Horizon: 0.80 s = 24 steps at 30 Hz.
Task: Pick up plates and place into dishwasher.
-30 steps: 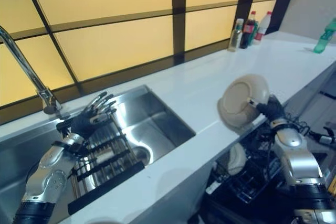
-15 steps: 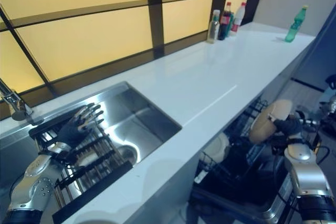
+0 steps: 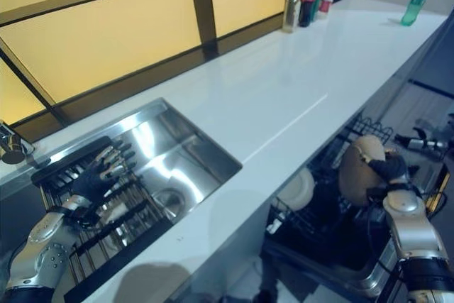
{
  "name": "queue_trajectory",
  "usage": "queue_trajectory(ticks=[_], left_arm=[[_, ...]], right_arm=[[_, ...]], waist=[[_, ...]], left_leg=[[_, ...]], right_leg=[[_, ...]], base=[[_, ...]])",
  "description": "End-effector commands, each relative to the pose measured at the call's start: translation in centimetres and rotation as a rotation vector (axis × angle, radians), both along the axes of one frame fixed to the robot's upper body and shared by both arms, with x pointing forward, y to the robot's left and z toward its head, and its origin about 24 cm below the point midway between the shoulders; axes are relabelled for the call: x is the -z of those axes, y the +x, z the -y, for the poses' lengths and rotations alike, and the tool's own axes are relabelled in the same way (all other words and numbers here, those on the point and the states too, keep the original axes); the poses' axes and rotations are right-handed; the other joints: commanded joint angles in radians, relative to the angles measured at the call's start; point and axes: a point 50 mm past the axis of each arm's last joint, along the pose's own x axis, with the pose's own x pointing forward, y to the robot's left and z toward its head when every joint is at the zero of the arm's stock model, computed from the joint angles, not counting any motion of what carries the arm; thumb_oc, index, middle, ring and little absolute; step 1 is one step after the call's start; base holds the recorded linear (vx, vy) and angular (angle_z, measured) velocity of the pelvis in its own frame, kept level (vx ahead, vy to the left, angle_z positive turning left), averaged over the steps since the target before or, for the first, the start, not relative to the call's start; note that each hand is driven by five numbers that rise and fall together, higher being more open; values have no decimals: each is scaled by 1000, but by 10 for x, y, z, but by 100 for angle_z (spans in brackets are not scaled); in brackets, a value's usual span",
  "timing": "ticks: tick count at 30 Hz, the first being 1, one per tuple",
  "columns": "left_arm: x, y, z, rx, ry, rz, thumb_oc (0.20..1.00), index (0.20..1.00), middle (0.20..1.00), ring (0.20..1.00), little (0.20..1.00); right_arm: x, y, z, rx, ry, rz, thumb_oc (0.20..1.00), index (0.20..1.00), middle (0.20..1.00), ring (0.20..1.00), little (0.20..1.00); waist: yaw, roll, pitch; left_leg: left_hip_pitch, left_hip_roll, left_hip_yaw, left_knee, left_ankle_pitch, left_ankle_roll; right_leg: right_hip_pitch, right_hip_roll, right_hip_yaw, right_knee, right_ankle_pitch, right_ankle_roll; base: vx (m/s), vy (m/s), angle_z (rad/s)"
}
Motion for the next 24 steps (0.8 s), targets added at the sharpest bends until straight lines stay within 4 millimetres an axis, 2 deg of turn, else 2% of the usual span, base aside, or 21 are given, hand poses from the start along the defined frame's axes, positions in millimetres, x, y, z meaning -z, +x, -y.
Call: queue_trajectory(ticks=[1, 11, 16, 21, 24], left_arm=[[-20, 5, -9, -10, 63, 68, 1000, 1000, 1000, 1000, 1000], [-51, 27, -4, -25, 73, 171, 1000, 1000, 1000, 1000, 1000], [-71, 37, -3, -23, 75, 239, 1000, 1000, 1000, 1000, 1000], [-76, 37, -3, -34, 72, 251, 1000, 1000, 1000, 1000, 1000], [-76, 34, -5, -34, 76, 250, 1000, 1000, 1000, 1000, 1000]], right_arm=[[-42, 23, -3, -36, -123, 96, 200, 200, 200, 200, 200], [-71, 50, -10, -61, -234, 119, 200, 200, 200, 200, 200], [-96, 60, -13, -58, -364, 127, 200, 200, 200, 200, 200], [-116, 60, -5, -39, -553, 97, 200, 200, 200, 200, 200], [-130, 55, 6, 2, -663, 79, 200, 200, 200, 200, 200]], waist=[[33, -50, -17], [43, -43, 128], [43, -23, 197], [43, -17, 229], [44, -16, 242]], left_leg=[[-173, -49, -52, 174, -66, 55], [-351, -33, -68, 282, -36, 41], [-434, -31, -75, 309, -15, 41], [-464, -27, -76, 322, -5, 40], [-473, -21, -78, 324, 2, 39]], right_leg=[[-43, -41, -29, 141, -158, 47], [-176, -38, -42, 217, -151, 30], [-252, -36, -54, 250, -147, 18], [-274, -34, -69, 261, -149, 6], [-280, -30, -76, 269, -152, 0]], base=[[-44, -41, 8], [-121, -60, 6], [-120, -47, 5], [3, -42, 1], [33, -53, 8]])
